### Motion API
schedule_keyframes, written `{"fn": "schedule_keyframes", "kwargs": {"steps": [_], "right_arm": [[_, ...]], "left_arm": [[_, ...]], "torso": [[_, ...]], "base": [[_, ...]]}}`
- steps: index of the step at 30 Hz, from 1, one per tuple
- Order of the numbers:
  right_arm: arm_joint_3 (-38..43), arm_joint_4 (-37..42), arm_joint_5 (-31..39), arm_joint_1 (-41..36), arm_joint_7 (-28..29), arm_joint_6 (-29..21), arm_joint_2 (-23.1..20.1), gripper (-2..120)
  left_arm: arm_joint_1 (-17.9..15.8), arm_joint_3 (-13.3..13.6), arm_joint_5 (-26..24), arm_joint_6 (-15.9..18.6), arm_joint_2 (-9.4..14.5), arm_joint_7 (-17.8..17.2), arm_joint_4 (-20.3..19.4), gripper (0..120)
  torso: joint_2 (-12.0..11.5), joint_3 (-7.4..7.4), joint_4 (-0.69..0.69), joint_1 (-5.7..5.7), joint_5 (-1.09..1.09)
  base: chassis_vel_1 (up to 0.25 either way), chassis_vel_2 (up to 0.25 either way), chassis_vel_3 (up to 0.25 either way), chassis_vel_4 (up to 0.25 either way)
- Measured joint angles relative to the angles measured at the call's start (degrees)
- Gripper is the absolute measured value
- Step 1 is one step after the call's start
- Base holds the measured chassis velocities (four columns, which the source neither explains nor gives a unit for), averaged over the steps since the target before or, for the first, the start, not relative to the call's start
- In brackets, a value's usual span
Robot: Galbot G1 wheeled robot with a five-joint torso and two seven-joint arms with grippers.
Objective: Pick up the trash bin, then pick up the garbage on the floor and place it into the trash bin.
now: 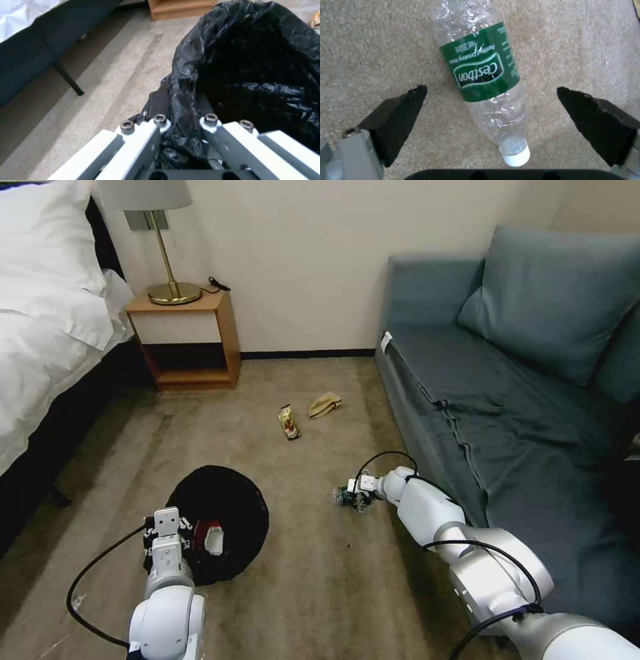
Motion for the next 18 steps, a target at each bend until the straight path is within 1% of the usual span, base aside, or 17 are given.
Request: {"fn": "schedule_keyframes", "kwargs": {"steps": [11,18], "right_arm": [[-2.0,0.7,1.0,-0.8,0.3,0.7,0.7,100],[-2.4,0.7,1.5,-0.7,0.5,0.8,1.5,100]], "left_arm": [[-0.2,0.6,0.8,-0.6,0.0,0.0,0.5,4],[0.3,1.0,1.5,-0.9,0.0,-0.1,0.2,4]], "torso": [[0.0,0.0,0.0,0.0,0.0],[0.0,0.0,0.01,0.0,0.0]], "base": [[0.0,0.0,0.0,0.0],[0.0,0.0,0.0,0.0]]}}
